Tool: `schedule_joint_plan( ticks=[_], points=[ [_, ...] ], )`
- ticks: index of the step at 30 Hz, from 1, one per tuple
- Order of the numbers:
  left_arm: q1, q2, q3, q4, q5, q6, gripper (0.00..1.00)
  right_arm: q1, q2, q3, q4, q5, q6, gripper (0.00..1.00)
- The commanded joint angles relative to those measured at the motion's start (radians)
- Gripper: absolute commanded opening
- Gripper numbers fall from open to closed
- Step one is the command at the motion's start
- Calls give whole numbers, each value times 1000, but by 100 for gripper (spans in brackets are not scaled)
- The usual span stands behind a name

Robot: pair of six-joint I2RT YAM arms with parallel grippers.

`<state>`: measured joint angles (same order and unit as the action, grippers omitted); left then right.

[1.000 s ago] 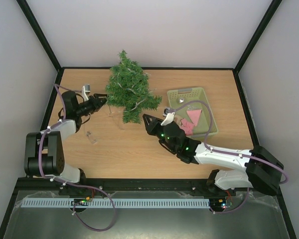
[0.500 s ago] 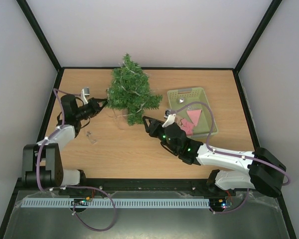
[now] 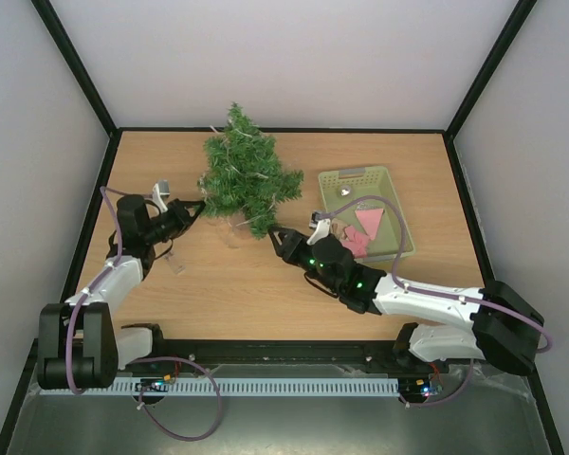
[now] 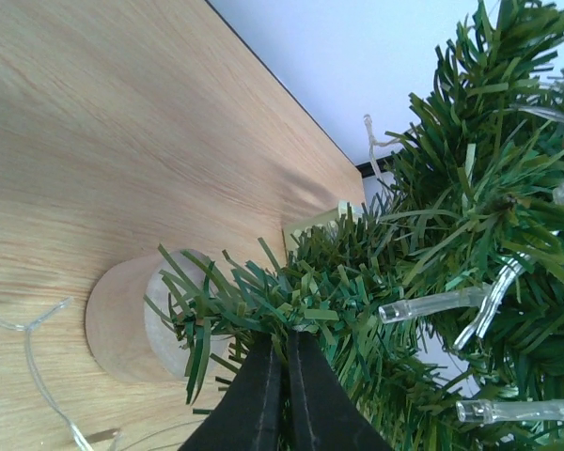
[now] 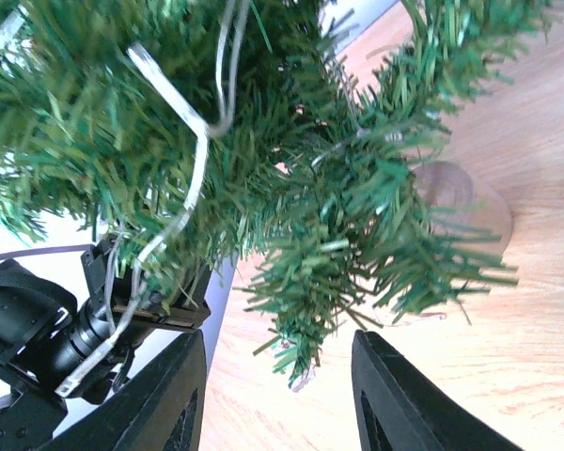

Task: Decorate the small christmas tree

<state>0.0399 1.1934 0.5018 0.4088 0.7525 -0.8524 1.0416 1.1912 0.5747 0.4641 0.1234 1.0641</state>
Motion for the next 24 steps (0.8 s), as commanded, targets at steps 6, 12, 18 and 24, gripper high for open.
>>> schedule_joint_plan(
  ticks=[6,12,18,24],
  points=[
    [-28,-57,-40,-45,-35,-69,2,6,144,57,88,9,106,42],
    [-32,-102,-67,-78,-55,-93,2,5,212,101,86,59,104,40],
    [-45,-166,-115,-87,-73,-135,2,4,211,82,98,91,53,15],
    [-64,-221,-132,-163,-125,-193,14,-18,145,63,47,151,-55,2]
  ],
)
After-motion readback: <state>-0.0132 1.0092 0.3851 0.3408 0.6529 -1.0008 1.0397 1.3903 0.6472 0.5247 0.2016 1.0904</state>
